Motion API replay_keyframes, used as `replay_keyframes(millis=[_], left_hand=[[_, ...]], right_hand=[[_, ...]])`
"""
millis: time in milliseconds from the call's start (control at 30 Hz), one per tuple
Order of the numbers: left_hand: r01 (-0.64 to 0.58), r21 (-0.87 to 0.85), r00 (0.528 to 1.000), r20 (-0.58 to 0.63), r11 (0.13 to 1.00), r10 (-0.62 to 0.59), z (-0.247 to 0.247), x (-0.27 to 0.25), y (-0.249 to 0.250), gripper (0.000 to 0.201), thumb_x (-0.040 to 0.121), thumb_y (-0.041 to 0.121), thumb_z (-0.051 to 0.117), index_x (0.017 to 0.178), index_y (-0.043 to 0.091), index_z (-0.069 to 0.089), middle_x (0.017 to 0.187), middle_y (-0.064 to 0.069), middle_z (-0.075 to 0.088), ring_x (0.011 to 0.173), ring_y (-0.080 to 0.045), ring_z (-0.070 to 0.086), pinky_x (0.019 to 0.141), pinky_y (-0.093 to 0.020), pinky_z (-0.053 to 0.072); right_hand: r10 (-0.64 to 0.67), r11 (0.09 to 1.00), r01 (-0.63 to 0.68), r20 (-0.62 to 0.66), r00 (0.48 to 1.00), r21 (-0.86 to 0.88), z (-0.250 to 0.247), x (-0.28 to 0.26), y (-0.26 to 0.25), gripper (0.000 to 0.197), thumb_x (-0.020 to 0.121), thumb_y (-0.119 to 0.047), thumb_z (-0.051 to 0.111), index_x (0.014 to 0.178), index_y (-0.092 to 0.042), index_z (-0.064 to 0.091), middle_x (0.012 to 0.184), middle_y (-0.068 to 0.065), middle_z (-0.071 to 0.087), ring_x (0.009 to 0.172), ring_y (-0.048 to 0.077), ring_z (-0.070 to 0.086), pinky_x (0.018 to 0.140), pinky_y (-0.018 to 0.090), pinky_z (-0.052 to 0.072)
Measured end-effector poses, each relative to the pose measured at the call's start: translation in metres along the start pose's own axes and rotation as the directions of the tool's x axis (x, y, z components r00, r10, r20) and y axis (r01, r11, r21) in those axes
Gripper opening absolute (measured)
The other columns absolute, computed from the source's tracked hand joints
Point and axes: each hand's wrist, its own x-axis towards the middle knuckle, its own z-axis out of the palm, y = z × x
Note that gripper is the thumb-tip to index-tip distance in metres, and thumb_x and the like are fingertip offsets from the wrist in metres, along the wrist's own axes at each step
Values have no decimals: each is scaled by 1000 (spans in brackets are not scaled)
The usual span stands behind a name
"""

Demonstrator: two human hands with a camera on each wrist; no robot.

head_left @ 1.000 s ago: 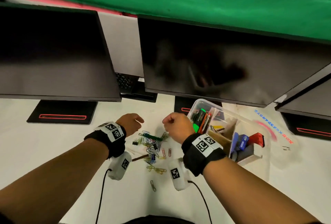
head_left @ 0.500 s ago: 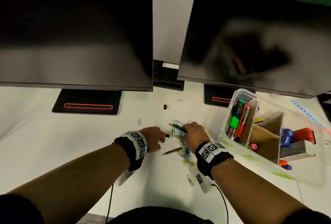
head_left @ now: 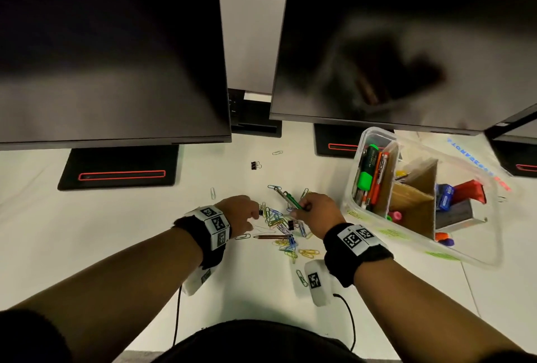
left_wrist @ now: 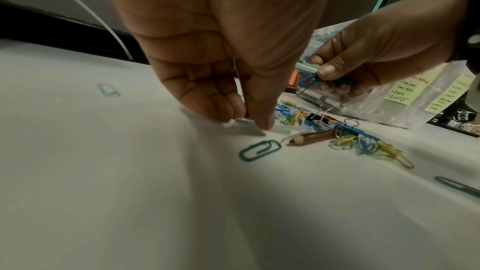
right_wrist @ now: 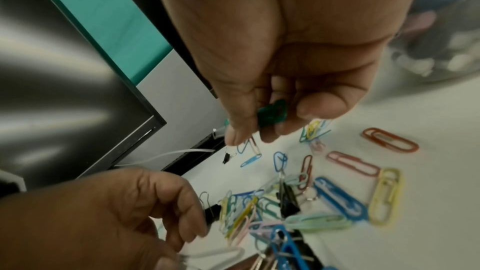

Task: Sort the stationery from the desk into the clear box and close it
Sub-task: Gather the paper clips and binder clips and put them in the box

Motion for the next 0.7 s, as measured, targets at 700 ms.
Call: replay_keyframes(millis=[700], left_hand=[[44,-296,981,-166,954,-97,-13,-4,29,19,93,11,48,108,11,60,105,-6,70,92,-18,59,80,-21,40]], right_hand=[[118,921,-117,19,993,371,-14,-21,26,30,81,-19,73,65,-13,48,61,3,60,49,13,50,44,22,43]])
